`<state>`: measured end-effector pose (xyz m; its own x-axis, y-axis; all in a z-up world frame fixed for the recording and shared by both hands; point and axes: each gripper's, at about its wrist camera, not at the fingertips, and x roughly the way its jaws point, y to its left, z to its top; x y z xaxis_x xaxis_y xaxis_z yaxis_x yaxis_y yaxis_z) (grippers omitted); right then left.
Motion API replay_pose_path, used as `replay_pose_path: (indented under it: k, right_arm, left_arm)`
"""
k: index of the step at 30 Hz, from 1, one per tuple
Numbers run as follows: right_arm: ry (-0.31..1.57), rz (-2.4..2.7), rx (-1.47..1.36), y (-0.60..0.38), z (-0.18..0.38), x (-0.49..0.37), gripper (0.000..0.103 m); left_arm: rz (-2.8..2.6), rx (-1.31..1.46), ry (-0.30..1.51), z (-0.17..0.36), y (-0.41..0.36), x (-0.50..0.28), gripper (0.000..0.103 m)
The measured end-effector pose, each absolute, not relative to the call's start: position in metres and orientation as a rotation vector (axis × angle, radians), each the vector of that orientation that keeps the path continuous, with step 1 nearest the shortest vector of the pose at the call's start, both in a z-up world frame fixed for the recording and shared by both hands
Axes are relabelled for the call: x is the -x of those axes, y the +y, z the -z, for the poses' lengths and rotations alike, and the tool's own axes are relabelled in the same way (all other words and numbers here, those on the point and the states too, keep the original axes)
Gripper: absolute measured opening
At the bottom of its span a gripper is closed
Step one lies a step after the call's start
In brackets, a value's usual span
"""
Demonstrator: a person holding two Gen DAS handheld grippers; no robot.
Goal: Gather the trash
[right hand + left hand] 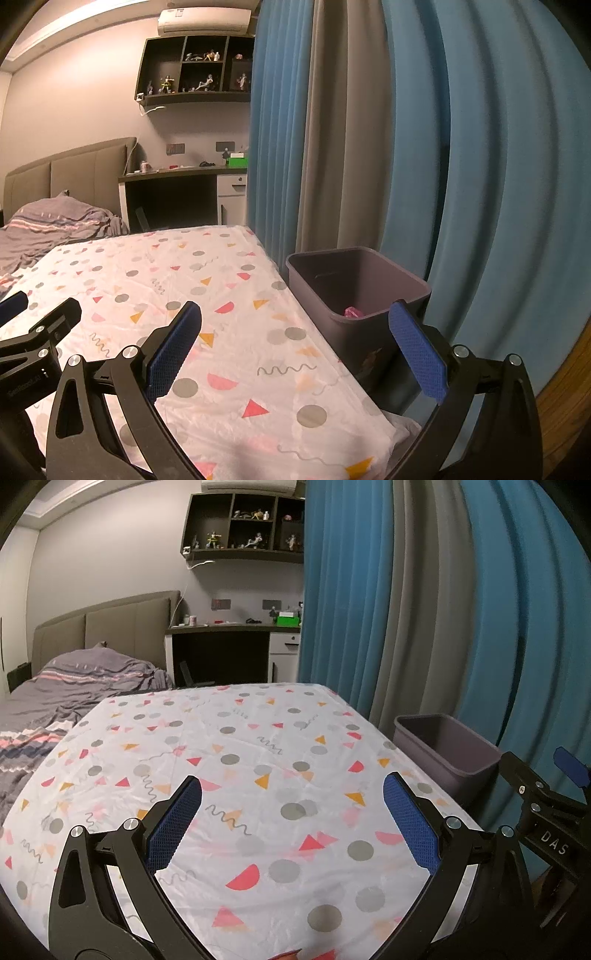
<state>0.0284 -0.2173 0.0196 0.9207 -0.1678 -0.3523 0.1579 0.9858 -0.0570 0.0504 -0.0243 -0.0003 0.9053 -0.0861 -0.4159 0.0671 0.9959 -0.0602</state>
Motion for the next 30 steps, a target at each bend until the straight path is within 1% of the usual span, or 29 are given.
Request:
replay_pose_path:
  k: [30]
  right_arm:
    - [0.356,0.172,0.025,-0.2174,-0.0217,-0.0269,0.097]
  left_arm:
    - [0.089,0.048,0.435,-0.0010,-0.0325,-0.0489,0.097]
